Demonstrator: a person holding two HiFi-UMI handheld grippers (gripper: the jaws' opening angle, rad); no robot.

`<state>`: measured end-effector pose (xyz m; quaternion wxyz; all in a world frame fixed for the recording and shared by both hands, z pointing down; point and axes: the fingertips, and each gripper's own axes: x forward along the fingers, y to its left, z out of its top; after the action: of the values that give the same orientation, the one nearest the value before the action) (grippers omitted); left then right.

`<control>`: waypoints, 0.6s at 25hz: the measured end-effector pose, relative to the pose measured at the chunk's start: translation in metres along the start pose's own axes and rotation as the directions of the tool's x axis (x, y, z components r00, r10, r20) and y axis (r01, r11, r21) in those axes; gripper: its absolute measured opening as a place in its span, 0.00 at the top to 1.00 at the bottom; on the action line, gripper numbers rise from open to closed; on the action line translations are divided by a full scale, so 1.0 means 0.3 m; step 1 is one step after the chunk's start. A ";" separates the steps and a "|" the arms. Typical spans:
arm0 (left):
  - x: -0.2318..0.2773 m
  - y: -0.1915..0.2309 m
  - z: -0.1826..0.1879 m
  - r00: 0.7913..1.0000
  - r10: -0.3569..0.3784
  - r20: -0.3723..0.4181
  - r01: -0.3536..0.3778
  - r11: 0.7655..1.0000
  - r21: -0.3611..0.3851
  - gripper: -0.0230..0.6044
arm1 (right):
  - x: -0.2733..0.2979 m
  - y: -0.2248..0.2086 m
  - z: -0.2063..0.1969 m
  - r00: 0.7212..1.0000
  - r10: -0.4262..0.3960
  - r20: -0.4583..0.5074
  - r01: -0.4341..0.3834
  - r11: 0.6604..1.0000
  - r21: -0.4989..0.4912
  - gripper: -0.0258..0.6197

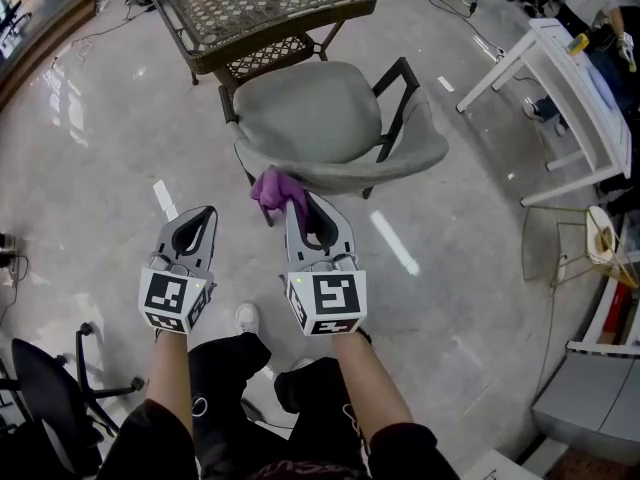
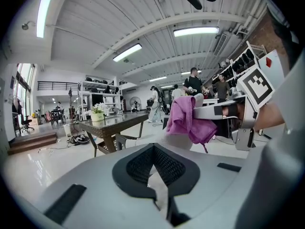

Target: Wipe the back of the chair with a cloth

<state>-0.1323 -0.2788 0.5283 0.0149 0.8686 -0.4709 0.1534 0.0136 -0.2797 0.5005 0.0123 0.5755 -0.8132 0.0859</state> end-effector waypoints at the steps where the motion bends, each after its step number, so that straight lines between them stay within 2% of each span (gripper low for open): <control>1: 0.011 -0.004 -0.007 1.000 -0.003 -0.002 0.003 1.000 0.001 0.95 | -0.002 -0.018 0.000 1.000 -0.010 0.005 0.010 1.000 0.001 0.85; 15: 0.149 -0.107 -0.012 0.996 -0.085 0.019 0.085 0.996 0.014 0.95 | -0.167 -0.312 0.113 0.977 -0.175 0.122 0.181 0.983 -0.035 0.84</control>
<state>-0.0841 -0.2967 0.5482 0.0111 0.8894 -0.4328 0.1469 0.1210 -0.2684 0.4730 -0.0152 0.6496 -0.7595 0.0314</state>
